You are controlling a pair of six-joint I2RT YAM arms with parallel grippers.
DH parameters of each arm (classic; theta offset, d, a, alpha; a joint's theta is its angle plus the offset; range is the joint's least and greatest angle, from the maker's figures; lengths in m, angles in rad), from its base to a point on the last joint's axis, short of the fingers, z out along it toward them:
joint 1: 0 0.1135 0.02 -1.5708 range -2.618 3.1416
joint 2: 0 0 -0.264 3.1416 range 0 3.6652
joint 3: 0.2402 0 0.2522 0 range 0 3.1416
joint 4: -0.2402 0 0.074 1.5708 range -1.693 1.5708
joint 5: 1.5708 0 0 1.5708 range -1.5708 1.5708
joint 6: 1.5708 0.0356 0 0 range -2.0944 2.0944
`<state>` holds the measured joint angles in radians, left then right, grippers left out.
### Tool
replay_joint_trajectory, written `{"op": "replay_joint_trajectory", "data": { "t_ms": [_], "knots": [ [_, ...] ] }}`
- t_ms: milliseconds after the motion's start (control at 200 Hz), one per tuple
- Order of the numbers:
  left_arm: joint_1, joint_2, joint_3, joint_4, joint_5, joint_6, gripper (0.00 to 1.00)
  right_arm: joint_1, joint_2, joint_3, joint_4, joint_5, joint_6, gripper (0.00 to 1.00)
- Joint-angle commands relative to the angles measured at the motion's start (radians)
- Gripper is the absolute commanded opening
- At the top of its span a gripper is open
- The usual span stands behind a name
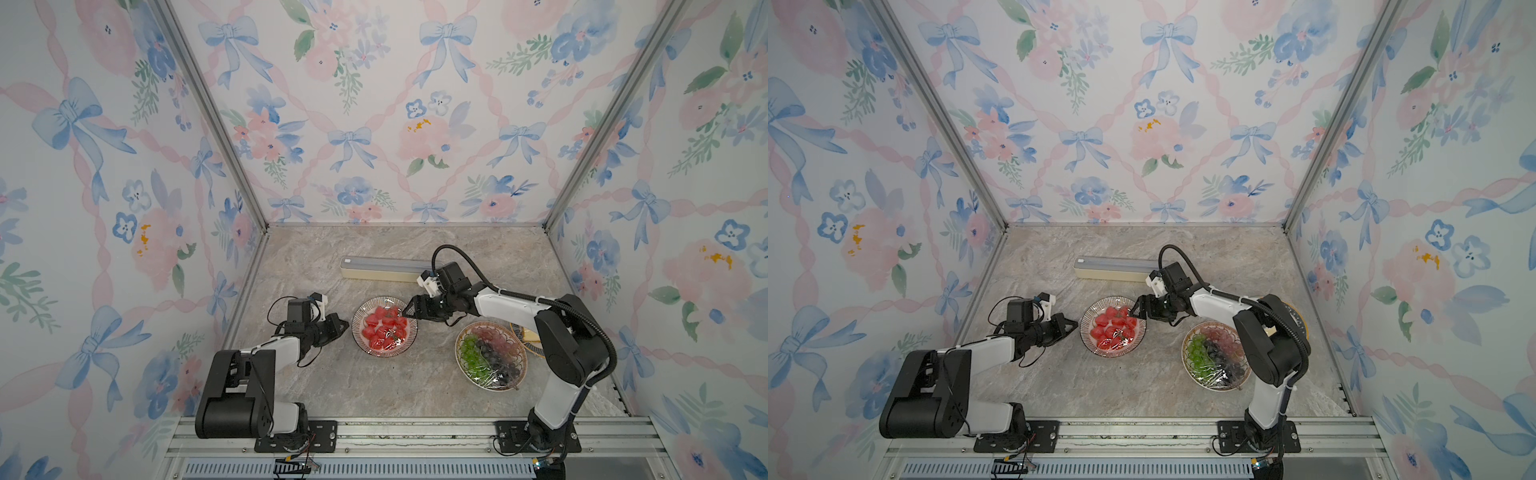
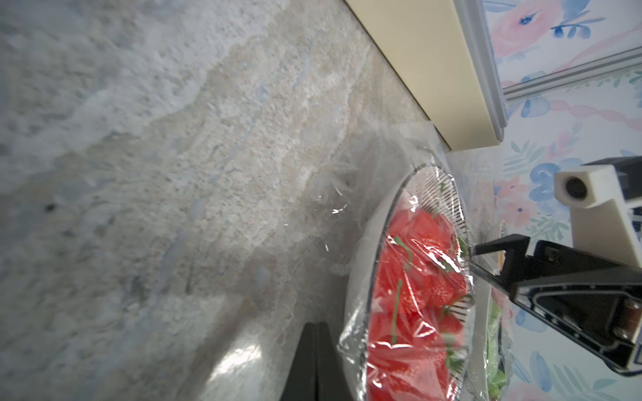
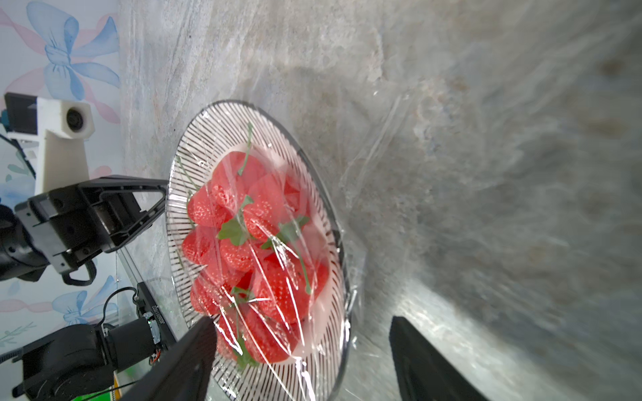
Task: Wrap the plate with plastic wrap
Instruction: Cover the plate with plastic wrap.
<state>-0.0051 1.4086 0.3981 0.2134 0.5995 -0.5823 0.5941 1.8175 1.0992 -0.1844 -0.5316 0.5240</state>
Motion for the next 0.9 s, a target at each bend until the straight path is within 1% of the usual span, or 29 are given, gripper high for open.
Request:
{"op": "replay_joint_trajectory", "data": {
  "t_ms": [0, 130, 190, 250, 265, 305, 350, 390, 420, 495, 540, 600, 625, 690, 740, 825, 900],
  "knots": [
    [-0.021, 0.032, 0.007, -0.014, 0.001, 0.032, 0.0, 0.029, 0.029, 0.013, 0.014, -0.029, 0.039, 0.8],
    [-0.048, 0.051, 0.025, -0.011, 0.048, 0.043, 0.0, 0.052, 0.034, 0.009, 0.062, -0.07, 0.077, 0.8],
    [-0.05, 0.04, 0.027, -0.011, 0.043, 0.04, 0.0, 0.063, 0.03, 0.008, 0.074, -0.074, 0.091, 0.8],
    [-0.049, 0.018, 0.024, -0.01, 0.009, 0.036, 0.01, 0.075, 0.021, 0.0, 0.087, -0.075, 0.096, 0.8],
    [-0.049, 0.011, 0.023, -0.011, -0.004, 0.036, 0.01, 0.076, 0.019, -0.001, 0.092, -0.075, 0.125, 0.8],
    [-0.046, -0.004, 0.018, -0.013, -0.037, 0.033, 0.01, 0.083, 0.012, -0.013, 0.108, -0.076, 0.148, 0.8],
    [-0.039, -0.019, 0.012, -0.014, -0.073, 0.026, 0.05, 0.094, 0.005, -0.031, 0.135, -0.082, 0.177, 0.8],
    [-0.03, -0.031, 0.009, -0.015, -0.096, 0.021, 0.07, 0.102, -0.001, -0.048, 0.158, -0.092, 0.198, 0.8],
    [-0.023, -0.039, 0.006, -0.016, -0.115, 0.018, 0.11, 0.108, -0.006, -0.059, 0.171, -0.099, 0.208, 0.8],
    [-0.004, -0.061, 0.009, -0.023, -0.152, 0.014, 0.15, 0.103, -0.03, -0.074, 0.124, -0.075, 0.18, 0.81],
    [0.007, -0.078, 0.014, -0.034, -0.176, 0.015, 0.21, 0.088, -0.052, -0.07, 0.035, -0.019, 0.119, 0.81],
    [0.024, -0.109, 0.022, -0.058, -0.215, 0.018, 0.24, 0.068, -0.085, -0.045, -0.084, 0.074, 0.012, 0.81],
    [0.029, -0.126, 0.023, -0.067, -0.233, 0.019, 0.27, 0.063, -0.097, -0.032, -0.126, 0.104, -0.027, 0.81],
    [0.034, -0.178, 0.022, -0.092, -0.281, 0.021, 0.4, 0.056, -0.124, 0.007, -0.187, 0.155, -0.113, 0.82],
    [0.036, -0.221, 0.019, -0.121, -0.303, 0.024, 0.52, 0.056, -0.137, 0.039, -0.193, 0.162, -0.164, 0.83],
    [0.036, -0.298, 0.015, -0.18, -0.295, 0.029, 0.66, 0.059, -0.133, 0.088, -0.154, 0.152, -0.232, 0.86],
    [0.035, -0.355, 0.004, -0.232, -0.256, 0.026, 0.79, 0.07, -0.095, 0.139, -0.097, 0.113, -0.288, 0.89]
  ]
}}
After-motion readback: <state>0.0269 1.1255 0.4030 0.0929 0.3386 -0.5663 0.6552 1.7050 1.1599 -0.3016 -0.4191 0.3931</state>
